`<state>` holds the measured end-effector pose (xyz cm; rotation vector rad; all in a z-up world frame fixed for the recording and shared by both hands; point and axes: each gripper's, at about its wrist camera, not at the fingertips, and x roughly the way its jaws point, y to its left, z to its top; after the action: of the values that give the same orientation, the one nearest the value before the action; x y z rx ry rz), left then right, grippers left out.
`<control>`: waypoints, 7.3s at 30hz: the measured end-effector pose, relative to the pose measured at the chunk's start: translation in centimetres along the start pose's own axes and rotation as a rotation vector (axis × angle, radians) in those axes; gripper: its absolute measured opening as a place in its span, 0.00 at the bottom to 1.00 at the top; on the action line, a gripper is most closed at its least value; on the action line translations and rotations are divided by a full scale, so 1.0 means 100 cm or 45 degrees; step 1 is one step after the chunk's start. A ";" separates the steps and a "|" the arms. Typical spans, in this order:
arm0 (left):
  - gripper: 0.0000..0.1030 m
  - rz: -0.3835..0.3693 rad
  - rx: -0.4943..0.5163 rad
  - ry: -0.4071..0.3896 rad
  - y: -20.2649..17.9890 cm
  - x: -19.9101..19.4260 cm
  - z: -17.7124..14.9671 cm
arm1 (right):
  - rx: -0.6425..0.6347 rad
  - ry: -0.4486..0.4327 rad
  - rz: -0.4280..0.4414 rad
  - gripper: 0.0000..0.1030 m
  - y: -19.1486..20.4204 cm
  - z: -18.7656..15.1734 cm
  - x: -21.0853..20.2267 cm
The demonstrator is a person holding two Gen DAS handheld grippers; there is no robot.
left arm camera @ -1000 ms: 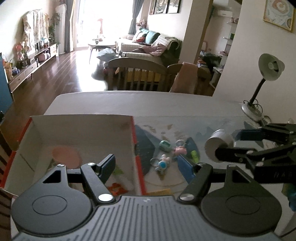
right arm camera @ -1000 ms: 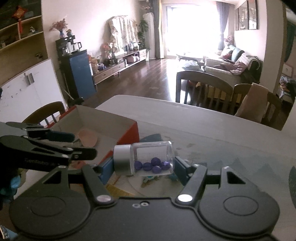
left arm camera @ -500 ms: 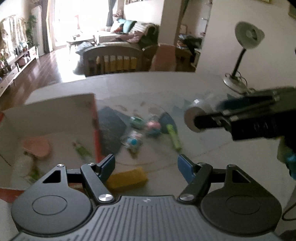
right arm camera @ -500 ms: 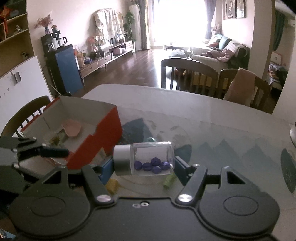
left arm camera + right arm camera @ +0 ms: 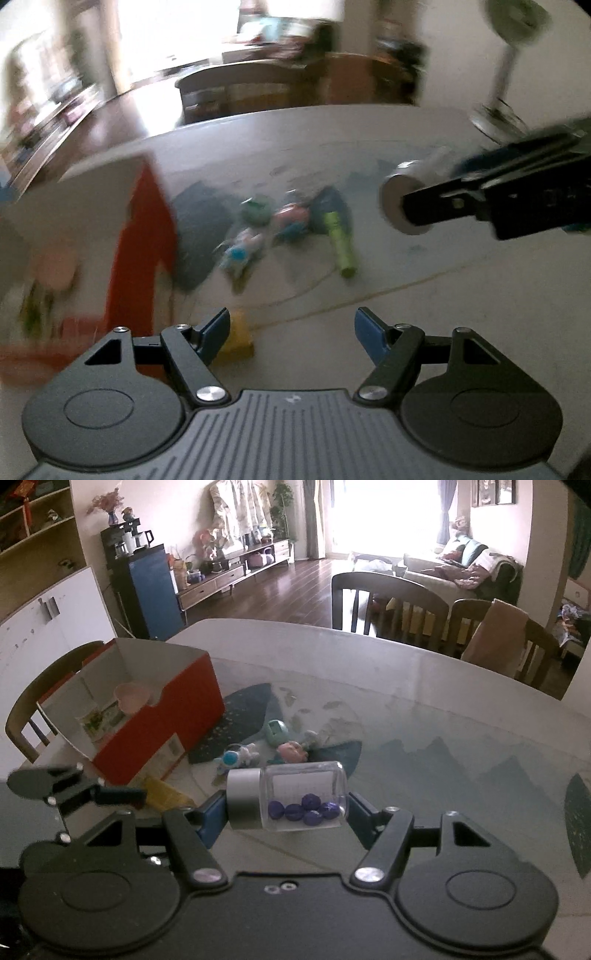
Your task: Organize rigid objects
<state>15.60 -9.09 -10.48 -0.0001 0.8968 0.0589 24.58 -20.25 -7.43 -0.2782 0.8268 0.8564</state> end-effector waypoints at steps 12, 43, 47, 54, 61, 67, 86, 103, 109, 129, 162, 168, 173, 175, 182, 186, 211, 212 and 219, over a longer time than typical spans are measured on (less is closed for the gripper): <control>0.72 -0.081 0.765 0.366 0.022 0.050 0.023 | 0.082 -0.019 0.039 0.66 -0.019 -0.011 -0.006; 0.28 -0.154 0.555 0.279 0.049 0.034 0.043 | 0.182 -0.041 -0.039 0.66 0.000 -0.013 -0.009; 0.28 -0.153 0.372 0.156 0.060 0.013 0.049 | 0.158 -0.061 -0.035 0.66 0.015 -0.005 -0.012; 0.28 -0.174 0.164 0.003 0.095 -0.030 0.065 | 0.092 -0.099 -0.016 0.66 0.048 0.014 -0.015; 0.28 -0.118 0.086 -0.064 0.138 -0.057 0.070 | 0.012 -0.126 0.007 0.66 0.089 0.039 -0.006; 0.28 -0.051 0.013 -0.095 0.185 -0.075 0.066 | -0.041 -0.127 0.028 0.66 0.126 0.058 0.011; 0.28 0.111 -0.084 0.049 0.315 -0.045 0.030 | -0.170 0.005 -0.008 0.66 0.216 0.088 0.117; 0.28 0.086 0.038 0.214 0.312 0.016 0.005 | -0.232 0.157 -0.056 0.66 0.238 0.076 0.164; 0.28 0.094 0.042 0.226 0.308 0.018 0.009 | -0.221 0.181 -0.033 0.66 0.237 0.075 0.165; 0.29 0.143 -0.020 0.189 0.299 -0.001 0.014 | -0.132 0.060 0.041 0.70 0.225 0.075 0.106; 0.78 0.026 -0.143 -0.198 0.139 -0.102 0.028 | 0.090 -0.160 0.016 0.87 0.094 0.013 -0.037; 0.82 0.009 -0.160 -0.198 0.103 -0.085 0.031 | 0.106 -0.151 -0.019 0.89 0.057 0.001 -0.044; 0.95 0.015 -0.207 -0.187 0.082 -0.067 0.032 | 0.118 -0.134 -0.035 0.89 0.030 -0.007 -0.044; 0.99 0.020 -0.220 -0.193 0.074 -0.060 0.031 | 0.121 -0.124 -0.044 0.89 0.020 -0.010 -0.043; 0.99 0.021 -0.248 -0.138 0.046 -0.025 0.037 | 0.122 -0.075 -0.071 0.89 -0.008 -0.017 -0.027; 0.99 0.039 -0.269 -0.087 0.033 -0.002 0.040 | 0.141 -0.057 -0.094 0.89 -0.024 -0.017 -0.015; 0.94 0.266 -0.276 -0.074 0.003 0.078 0.041 | 0.165 0.164 -0.045 0.73 -0.047 0.012 0.087; 0.93 0.268 -0.284 -0.068 0.006 0.081 0.042 | 0.167 0.172 -0.044 0.72 -0.046 0.012 0.091; 0.80 0.238 -0.364 -0.022 0.025 0.098 0.040 | 0.217 0.232 -0.031 0.58 -0.049 0.017 0.116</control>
<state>24.73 -6.00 -15.57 -0.1818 0.8628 0.3601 33.55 -15.99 -15.36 -0.2174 1.0583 0.7399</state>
